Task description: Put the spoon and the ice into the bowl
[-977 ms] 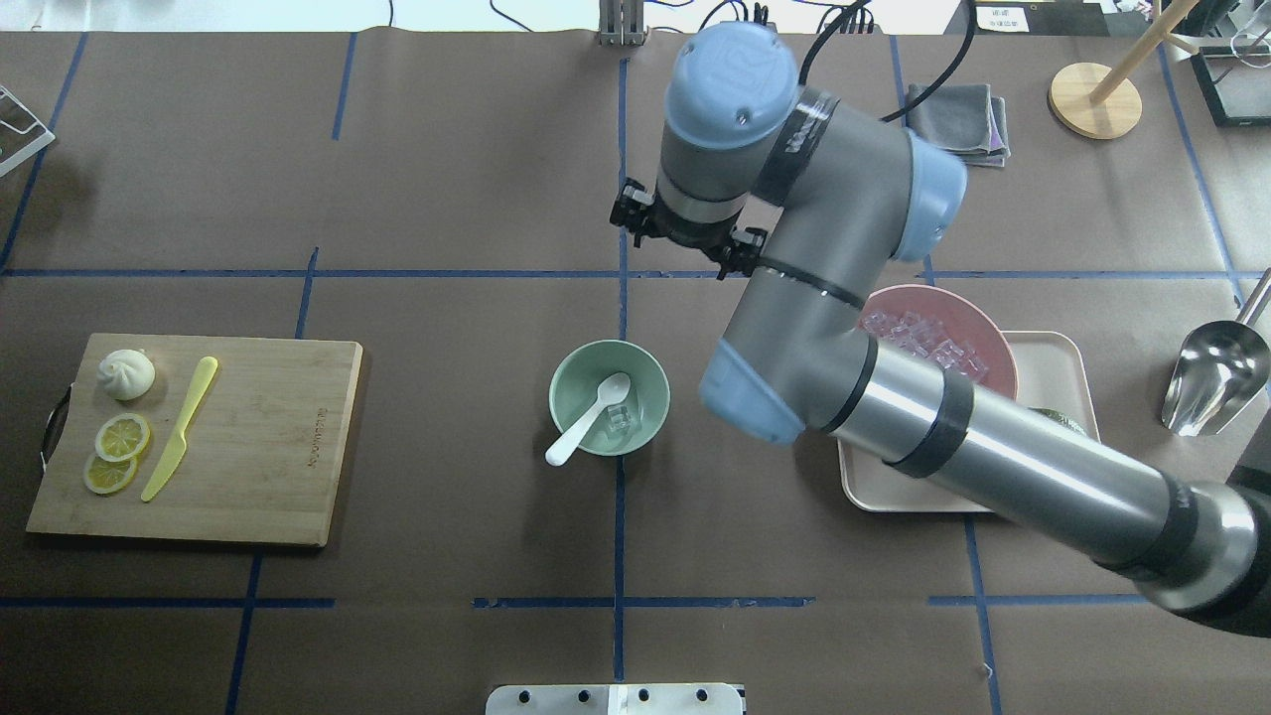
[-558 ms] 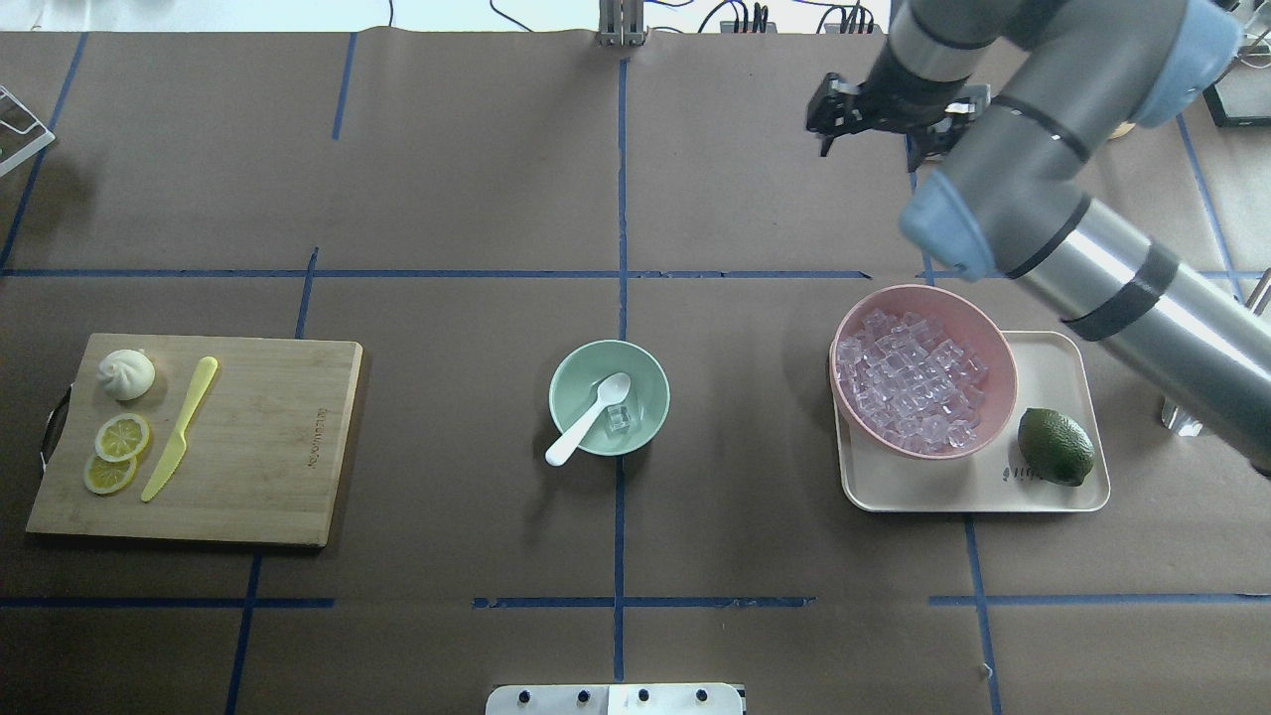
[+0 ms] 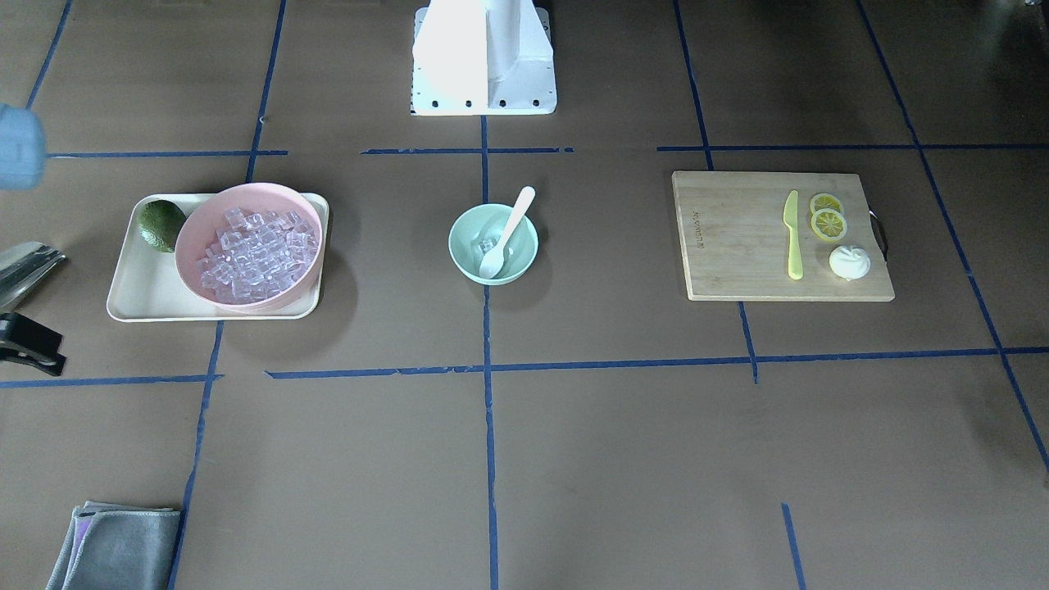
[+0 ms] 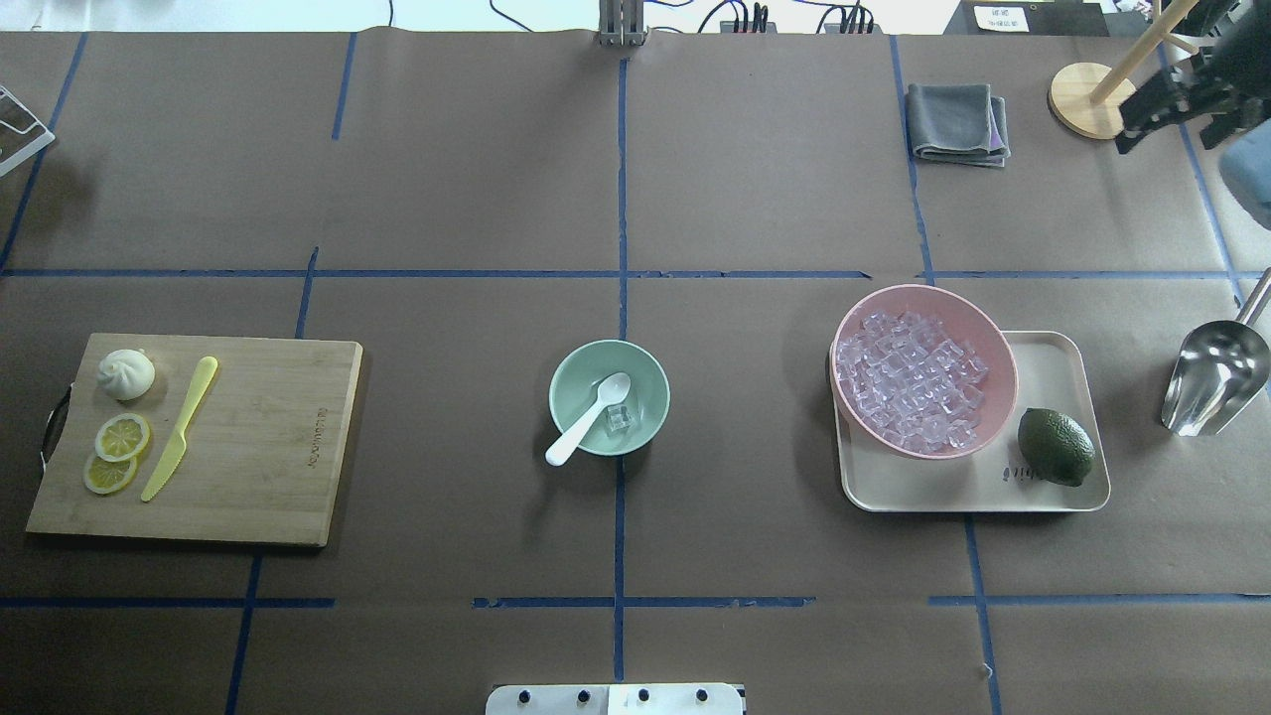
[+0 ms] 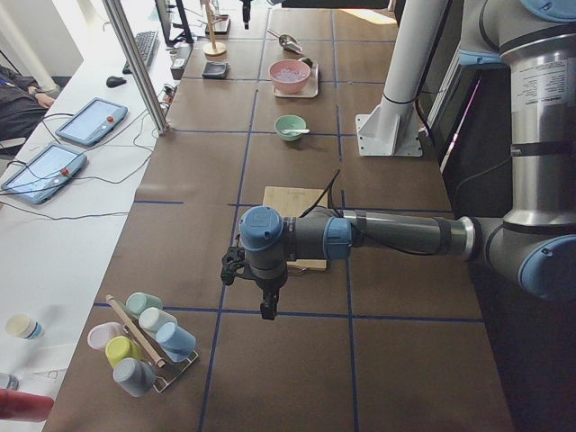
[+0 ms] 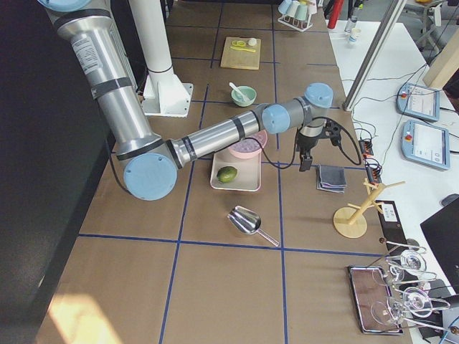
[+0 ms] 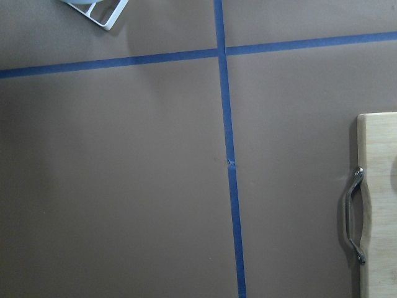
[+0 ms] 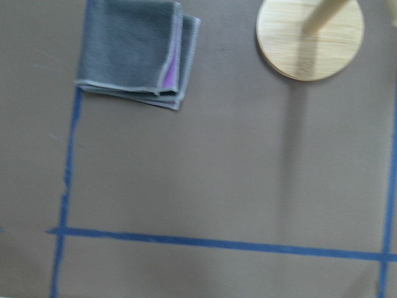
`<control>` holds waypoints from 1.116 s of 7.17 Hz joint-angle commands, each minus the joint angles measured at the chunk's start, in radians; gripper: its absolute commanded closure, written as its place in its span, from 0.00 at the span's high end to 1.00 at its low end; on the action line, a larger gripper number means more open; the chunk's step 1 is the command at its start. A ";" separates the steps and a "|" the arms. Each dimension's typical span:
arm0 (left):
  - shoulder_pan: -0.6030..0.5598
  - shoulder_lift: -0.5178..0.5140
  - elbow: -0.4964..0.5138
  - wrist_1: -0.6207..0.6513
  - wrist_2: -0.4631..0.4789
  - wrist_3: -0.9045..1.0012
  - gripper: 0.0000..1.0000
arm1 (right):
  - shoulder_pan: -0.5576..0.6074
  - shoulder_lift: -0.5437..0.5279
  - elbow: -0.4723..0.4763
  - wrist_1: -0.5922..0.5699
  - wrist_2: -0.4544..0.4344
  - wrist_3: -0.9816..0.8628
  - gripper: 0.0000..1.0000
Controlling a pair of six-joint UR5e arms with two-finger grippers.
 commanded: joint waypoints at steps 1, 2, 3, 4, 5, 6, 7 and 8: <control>0.000 0.001 0.008 -0.005 -0.001 0.001 1.00 | 0.153 -0.207 0.009 0.003 0.060 -0.332 1.00; -0.002 0.001 0.001 -0.008 -0.004 0.000 1.00 | 0.203 -0.276 0.007 0.004 0.058 -0.426 1.00; -0.003 0.000 -0.005 -0.008 -0.010 0.000 1.00 | 0.238 -0.343 0.018 0.030 0.058 -0.442 1.00; -0.003 0.000 -0.007 -0.009 -0.007 0.000 1.00 | 0.257 -0.397 0.048 0.059 0.058 -0.421 1.00; -0.003 -0.002 -0.007 -0.011 -0.005 0.006 1.00 | 0.257 -0.431 0.115 0.059 0.050 -0.328 1.00; -0.003 -0.002 -0.010 -0.024 -0.004 0.004 1.00 | 0.255 -0.453 0.133 0.061 0.051 -0.300 1.00; -0.003 -0.002 -0.010 -0.052 -0.004 0.004 1.00 | 0.255 -0.455 0.133 0.063 0.054 -0.300 1.00; -0.005 -0.002 -0.008 -0.063 -0.005 0.006 1.00 | 0.255 -0.453 0.133 0.067 0.054 -0.301 1.00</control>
